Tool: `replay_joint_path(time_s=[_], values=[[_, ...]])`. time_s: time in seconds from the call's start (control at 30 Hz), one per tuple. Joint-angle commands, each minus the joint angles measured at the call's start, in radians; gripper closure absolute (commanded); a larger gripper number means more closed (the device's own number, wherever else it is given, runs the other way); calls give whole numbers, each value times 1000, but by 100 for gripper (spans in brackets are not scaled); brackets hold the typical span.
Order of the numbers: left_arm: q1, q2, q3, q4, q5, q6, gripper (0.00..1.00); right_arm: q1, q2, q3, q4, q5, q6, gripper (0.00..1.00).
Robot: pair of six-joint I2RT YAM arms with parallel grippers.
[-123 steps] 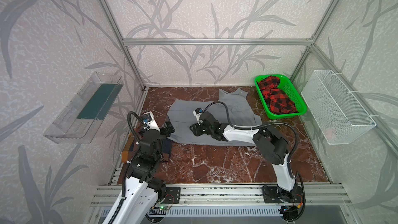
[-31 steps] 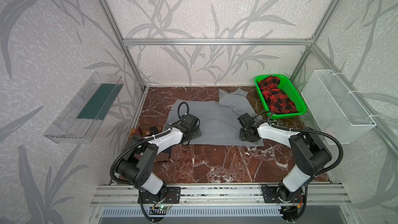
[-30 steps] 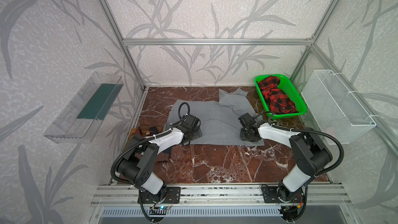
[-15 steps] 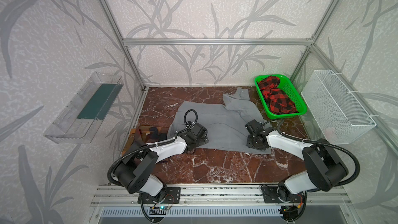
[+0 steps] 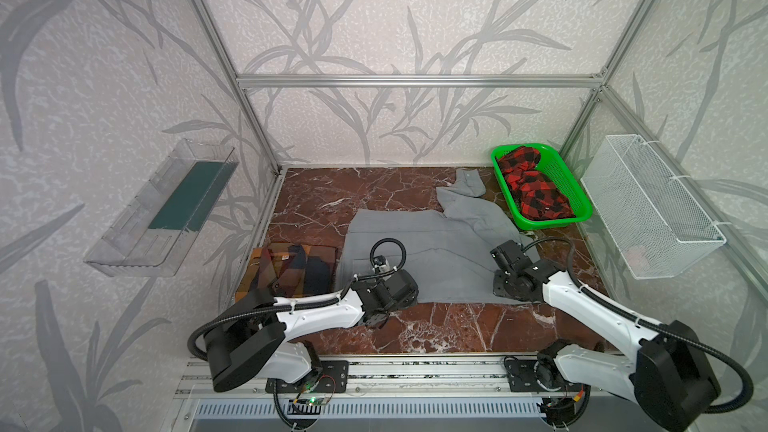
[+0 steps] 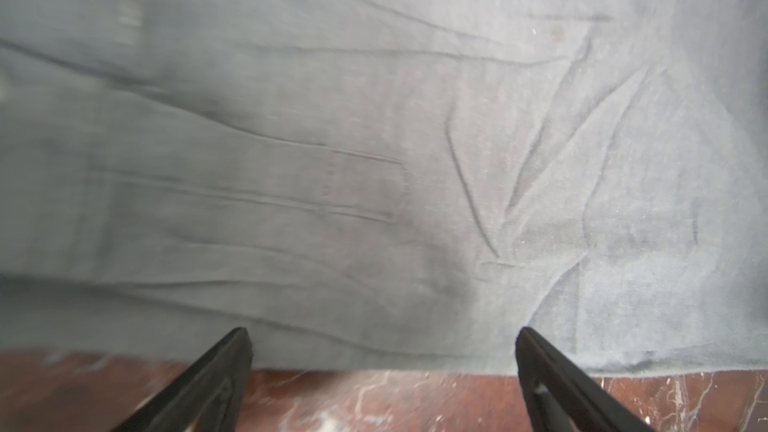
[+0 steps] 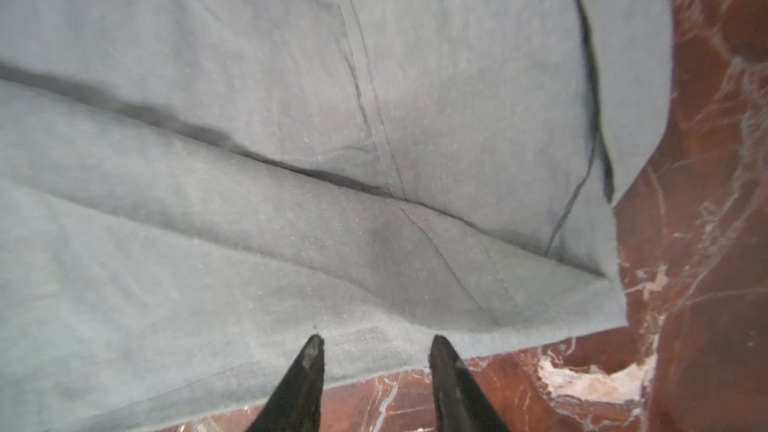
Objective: Fold and stack the long sleeve shirts
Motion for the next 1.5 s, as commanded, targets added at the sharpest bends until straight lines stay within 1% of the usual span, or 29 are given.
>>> replay_joint_path(time_s=[0.0,0.1,0.17,0.23,0.3,0.37,0.43,0.53,0.6,0.7,0.9,0.97,1.0,1.03,1.13,1.2,1.33,1.4,1.47], values=[[29,-118,51,-148,-154,32,1,-5,-54,119,0,0,-156,43],[98,-189,124,-221,-184,134,1,-8,14,273,6,6,-222,35],[171,-216,156,-227,-149,202,1,-12,104,382,17,-3,-260,30],[264,-225,188,-216,-85,279,1,-20,225,513,15,-26,-290,28],[326,-207,238,-213,-54,368,1,-25,339,649,-5,-29,-298,27],[371,-165,289,-214,-62,447,1,-36,432,758,3,-24,-310,24],[436,-95,344,-210,-27,507,1,-66,543,874,8,-68,-307,21],[525,21,413,-197,28,563,1,-111,737,1080,-47,-135,-295,18],[572,102,471,-204,55,588,1,-131,853,1216,-83,-111,-306,16],[615,210,558,-217,83,608,1,-161,1049,1460,-180,-103,-328,16],[679,375,675,-231,111,629,1,-203,1479,2076,-440,-118,-352,16],[690,425,716,-254,93,628,1,-204,1570,2202,-459,-108,-365,16],[695,454,741,-273,87,630,1,-208,1596,2218,-451,-102,-366,16],[701,479,767,-289,90,640,1,-214,1604,2200,-423,-108,-361,16],[716,543,830,-335,103,658,1,-231,1577,2053,-298,-138,-350,17],[729,574,861,-354,115,664,1,-236,1570,2005,-250,-144,-358,17],[746,615,878,-354,129,666,1,-240,1636,2061,-255,-193,-355,20],[753,628,879,-351,140,662,1,-242,1673,2096,-273,-195,-353,24],[756,634,876,-347,146,661,1,-246,1691,2096,-271,-200,-351,28]])
